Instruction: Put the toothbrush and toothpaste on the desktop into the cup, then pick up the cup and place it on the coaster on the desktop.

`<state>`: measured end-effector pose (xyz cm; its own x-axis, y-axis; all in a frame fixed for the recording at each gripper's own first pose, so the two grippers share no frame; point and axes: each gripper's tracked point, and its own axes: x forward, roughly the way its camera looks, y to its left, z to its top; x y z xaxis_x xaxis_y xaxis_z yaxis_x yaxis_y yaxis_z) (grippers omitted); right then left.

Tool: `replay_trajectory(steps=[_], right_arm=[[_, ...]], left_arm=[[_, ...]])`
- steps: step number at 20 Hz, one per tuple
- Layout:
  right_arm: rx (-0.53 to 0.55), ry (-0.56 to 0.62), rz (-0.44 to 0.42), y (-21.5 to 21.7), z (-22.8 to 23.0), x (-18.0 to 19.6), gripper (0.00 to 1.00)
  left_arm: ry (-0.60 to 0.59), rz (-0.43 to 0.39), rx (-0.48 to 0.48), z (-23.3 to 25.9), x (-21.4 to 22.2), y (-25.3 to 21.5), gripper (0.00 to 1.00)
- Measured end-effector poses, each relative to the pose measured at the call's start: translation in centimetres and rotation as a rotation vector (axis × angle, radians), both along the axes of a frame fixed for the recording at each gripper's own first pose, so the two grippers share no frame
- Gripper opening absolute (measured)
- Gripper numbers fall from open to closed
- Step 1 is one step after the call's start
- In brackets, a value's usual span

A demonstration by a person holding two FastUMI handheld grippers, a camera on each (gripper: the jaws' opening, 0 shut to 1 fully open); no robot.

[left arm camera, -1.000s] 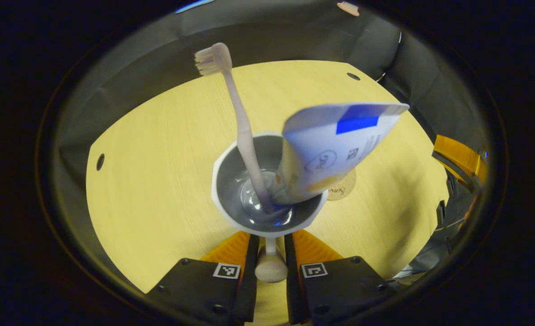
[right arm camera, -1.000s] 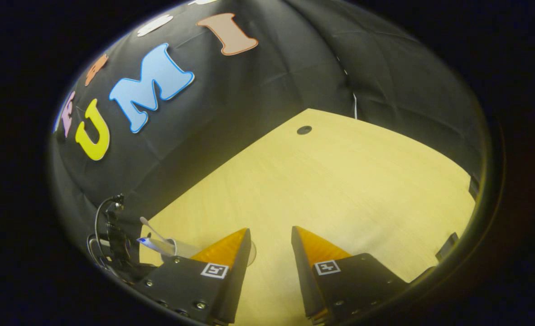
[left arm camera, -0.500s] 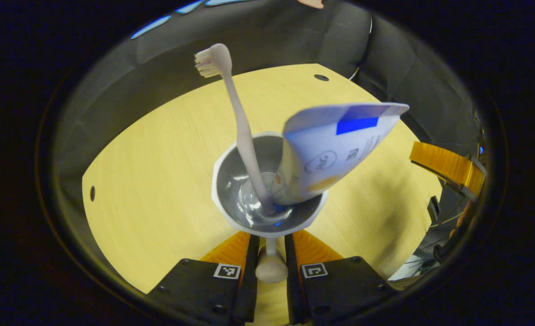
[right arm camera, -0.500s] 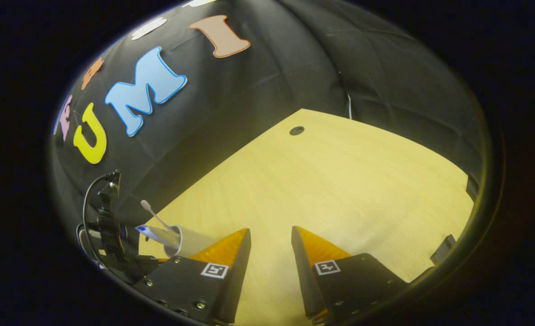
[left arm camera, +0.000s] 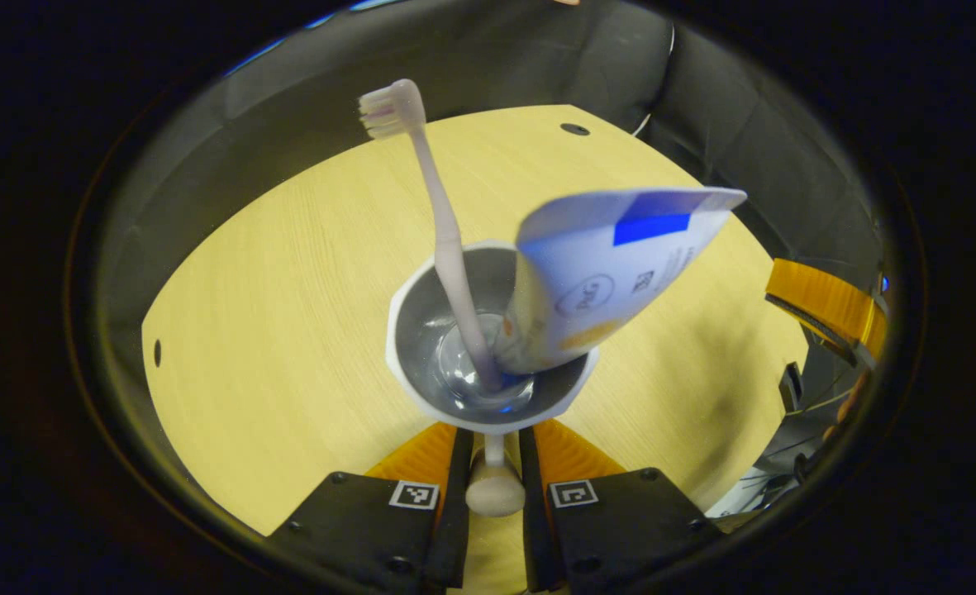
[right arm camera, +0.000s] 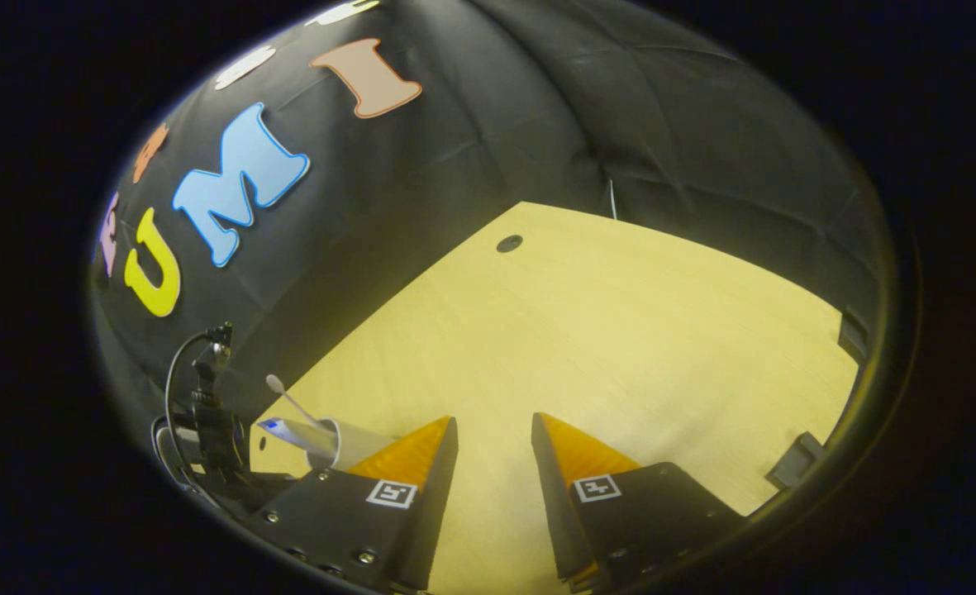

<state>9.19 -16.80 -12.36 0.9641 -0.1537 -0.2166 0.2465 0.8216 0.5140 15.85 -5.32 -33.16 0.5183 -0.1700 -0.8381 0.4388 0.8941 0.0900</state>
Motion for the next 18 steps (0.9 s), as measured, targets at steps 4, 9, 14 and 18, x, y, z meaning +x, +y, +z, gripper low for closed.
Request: replay_trajectory(steps=[4,9,14,18], right_arm=[[0.002,0.006,0.009,0.0,-0.1,-0.2,0.54],[-0.017,-0.006,0.053,1.7,0.6,-0.1,0.54],[-0.079,-0.039,0.126,4.9,2.7,-0.5,0.54],[-0.165,-0.088,0.188,8.0,5.3,-1.5,0.54]], left_arm=[[-0.046,-0.008,0.009,0.6,0.2,0.0,0.36],[-0.106,-0.01,0.013,2.4,-0.1,0.1,0.5],[-0.183,0.007,-0.029,5.2,-2.0,0.5,0.5],[-0.321,0.033,-0.062,8.9,-3.6,1.4,0.6]])
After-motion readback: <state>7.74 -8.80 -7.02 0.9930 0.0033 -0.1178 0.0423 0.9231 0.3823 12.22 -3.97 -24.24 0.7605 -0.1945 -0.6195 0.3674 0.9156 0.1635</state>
